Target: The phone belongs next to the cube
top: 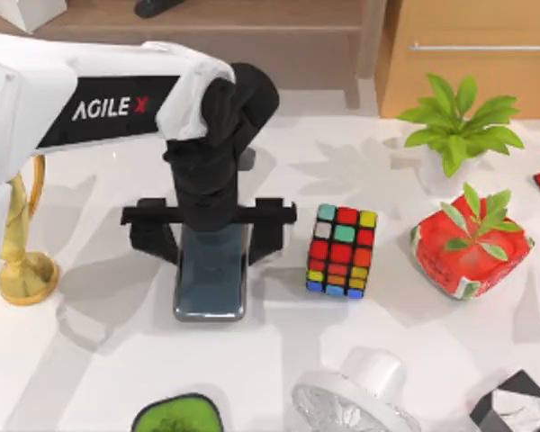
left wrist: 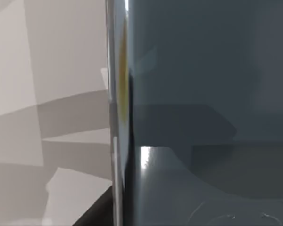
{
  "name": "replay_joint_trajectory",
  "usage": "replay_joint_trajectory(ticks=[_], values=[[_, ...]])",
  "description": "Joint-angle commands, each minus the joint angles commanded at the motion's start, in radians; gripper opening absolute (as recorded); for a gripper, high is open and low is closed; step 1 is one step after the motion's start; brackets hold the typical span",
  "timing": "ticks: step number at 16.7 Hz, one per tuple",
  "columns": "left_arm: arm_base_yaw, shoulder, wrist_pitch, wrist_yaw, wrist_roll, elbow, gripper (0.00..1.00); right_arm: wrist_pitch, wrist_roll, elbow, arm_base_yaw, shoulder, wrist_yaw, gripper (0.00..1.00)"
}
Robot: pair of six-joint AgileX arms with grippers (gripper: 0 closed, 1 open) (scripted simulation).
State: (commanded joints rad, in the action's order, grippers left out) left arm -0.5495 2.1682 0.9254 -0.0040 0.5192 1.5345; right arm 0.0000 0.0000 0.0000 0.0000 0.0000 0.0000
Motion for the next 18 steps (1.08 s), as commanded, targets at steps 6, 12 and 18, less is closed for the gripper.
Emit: replay_joint_trajectory(ticks=[6, 12, 18], values=[[0.0, 0.0, 0.0, 0.0, 0.0, 0.0, 0.38, 0.0, 0.0, 0.0, 0.0, 0.0, 0.0, 1.0], [0.0, 0.0, 0.0, 0.0, 0.0, 0.0, 0.83, 0.0, 0.0, 0.0, 0.0, 0.0, 0.0, 1.0], [0.0, 0.0, 0.0, 0.0, 0.0, 0.0, 1.0, 0.0, 0.0, 0.0, 0.0, 0.0, 0.0, 1.0]])
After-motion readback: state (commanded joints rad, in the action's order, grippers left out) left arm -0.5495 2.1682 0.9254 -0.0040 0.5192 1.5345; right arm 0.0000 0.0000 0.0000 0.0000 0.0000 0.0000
